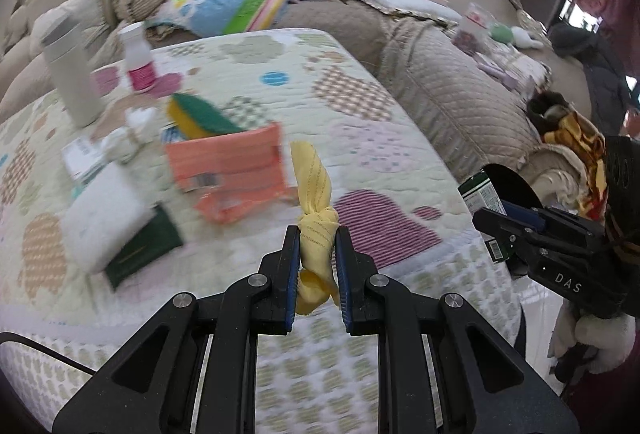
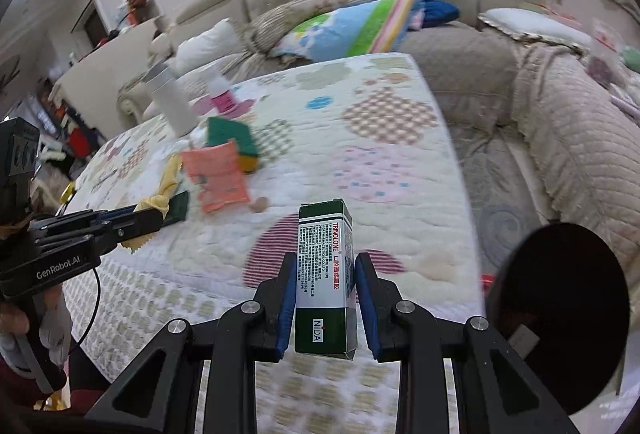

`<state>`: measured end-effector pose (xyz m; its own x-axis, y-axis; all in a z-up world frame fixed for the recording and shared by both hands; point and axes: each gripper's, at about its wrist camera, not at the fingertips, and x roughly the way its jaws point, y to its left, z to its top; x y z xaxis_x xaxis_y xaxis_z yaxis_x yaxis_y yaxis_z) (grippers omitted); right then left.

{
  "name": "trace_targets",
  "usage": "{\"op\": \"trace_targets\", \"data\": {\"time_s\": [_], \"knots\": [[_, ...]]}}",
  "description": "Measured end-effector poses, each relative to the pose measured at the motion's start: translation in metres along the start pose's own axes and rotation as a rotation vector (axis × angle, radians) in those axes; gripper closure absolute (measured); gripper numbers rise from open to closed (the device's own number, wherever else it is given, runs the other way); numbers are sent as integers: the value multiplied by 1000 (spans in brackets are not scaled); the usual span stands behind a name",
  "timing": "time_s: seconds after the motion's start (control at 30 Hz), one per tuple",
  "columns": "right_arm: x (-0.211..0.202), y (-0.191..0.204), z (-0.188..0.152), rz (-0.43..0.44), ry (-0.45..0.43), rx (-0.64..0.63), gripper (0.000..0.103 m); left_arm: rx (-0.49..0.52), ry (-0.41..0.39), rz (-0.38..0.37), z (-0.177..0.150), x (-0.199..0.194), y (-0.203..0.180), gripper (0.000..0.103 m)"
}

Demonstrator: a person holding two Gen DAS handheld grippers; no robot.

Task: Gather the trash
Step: 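Carry yellow cloth and green box over the black bin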

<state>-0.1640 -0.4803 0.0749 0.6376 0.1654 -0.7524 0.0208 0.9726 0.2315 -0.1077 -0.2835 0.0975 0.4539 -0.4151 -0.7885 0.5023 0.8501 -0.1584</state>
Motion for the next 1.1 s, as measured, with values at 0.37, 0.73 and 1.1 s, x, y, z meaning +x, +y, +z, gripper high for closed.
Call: {"op": "trace_targets", "data": {"time_s": [0.37,0.73,1.1], "knots": [[-33,-65,-14,-103,-34,109,75,111,22,-81,18,31,-77,88],[-56,-120,-30,-175,-44,208,75,182,50,-165,30,56,-137,88],[-56,-158,-42,-212,-33,285,75,208,94,-242,36,83,-182,88]]}}
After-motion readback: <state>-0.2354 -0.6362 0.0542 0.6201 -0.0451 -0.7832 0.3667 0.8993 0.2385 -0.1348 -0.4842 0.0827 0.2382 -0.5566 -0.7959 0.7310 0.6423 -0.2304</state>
